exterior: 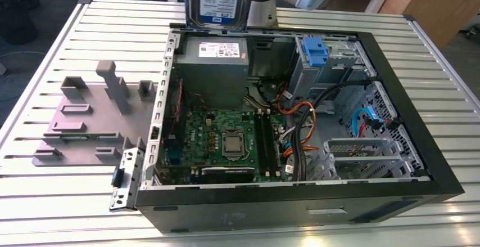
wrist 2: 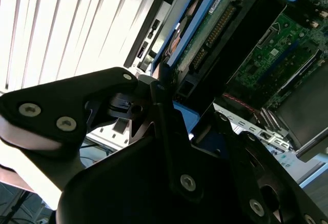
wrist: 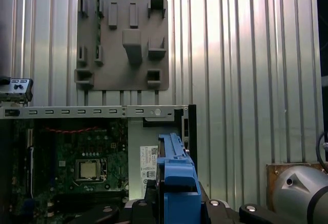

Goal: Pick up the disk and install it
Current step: 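Insert the disk into the insertion slot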

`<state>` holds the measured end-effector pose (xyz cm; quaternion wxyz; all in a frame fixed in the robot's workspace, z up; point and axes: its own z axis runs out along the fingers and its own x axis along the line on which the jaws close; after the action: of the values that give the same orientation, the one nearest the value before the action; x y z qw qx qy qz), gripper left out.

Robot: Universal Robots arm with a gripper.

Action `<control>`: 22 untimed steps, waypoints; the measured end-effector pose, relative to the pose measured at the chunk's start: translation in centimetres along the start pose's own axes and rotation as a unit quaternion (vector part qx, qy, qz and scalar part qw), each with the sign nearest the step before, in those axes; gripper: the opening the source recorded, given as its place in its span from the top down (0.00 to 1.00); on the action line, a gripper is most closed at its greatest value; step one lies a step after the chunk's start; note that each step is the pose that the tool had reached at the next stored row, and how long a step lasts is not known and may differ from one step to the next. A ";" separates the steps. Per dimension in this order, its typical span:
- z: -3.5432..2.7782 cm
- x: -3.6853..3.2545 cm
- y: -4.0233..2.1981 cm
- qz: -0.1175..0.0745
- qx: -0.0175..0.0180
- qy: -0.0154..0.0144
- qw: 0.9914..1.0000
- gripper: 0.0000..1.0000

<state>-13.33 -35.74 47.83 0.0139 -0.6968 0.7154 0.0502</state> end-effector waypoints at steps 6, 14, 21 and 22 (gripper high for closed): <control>-0.03 -0.02 -0.56 0.000 0.000 0.000 1.000 0.63; -0.06 -0.03 -1.26 0.000 0.000 0.000 1.000 0.63; -0.09 -0.05 -1.90 0.000 0.000 0.000 1.000 0.63; -0.10 -0.05 -1.98 0.000 0.000 0.000 1.000 0.63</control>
<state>-11.34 -35.74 47.83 0.0139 -0.6968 0.7153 0.0502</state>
